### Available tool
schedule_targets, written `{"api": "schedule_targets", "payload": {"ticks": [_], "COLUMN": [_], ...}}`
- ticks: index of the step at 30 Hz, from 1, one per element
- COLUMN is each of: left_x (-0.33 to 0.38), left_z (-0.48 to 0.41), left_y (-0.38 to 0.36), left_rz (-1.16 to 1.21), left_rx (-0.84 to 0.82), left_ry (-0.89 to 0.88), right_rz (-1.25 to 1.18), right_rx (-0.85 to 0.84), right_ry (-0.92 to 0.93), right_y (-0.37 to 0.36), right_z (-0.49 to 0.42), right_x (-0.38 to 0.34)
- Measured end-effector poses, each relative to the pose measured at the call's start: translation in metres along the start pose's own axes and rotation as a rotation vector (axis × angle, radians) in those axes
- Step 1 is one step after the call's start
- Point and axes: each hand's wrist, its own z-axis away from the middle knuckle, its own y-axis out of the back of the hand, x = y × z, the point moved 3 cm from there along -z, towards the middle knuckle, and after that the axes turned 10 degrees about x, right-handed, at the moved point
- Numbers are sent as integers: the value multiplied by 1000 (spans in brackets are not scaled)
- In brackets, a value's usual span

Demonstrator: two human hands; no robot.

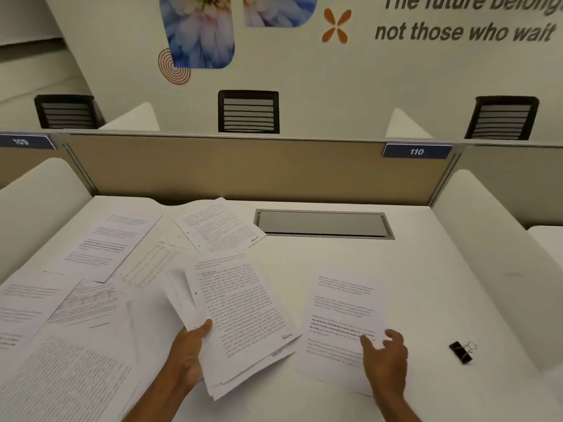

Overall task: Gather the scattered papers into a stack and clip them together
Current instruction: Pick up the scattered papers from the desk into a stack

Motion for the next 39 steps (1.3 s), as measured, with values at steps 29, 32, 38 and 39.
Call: {"api": "schedule_targets", "payload": {"ticks": [29, 32, 38, 39], "left_x": [5, 9, 24, 27], "left_z": [-20, -15, -7, -5], "left_y": [52, 53, 57, 59], "left_rz": [-183, -173, -138, -131], "left_rx": [15, -30, -150, -173], "left_ry": [5, 28, 46, 43], "right_rz": [-460, -497, -440, -419], "right_rx": [-279, -374, -563, -581], "right_ry": [-135, -64, 177, 209], "right_y": [33, 25, -14, -22], "right_z": [-29, -6, 61, 70], "right_x": [-21, -44, -87, -91]}}
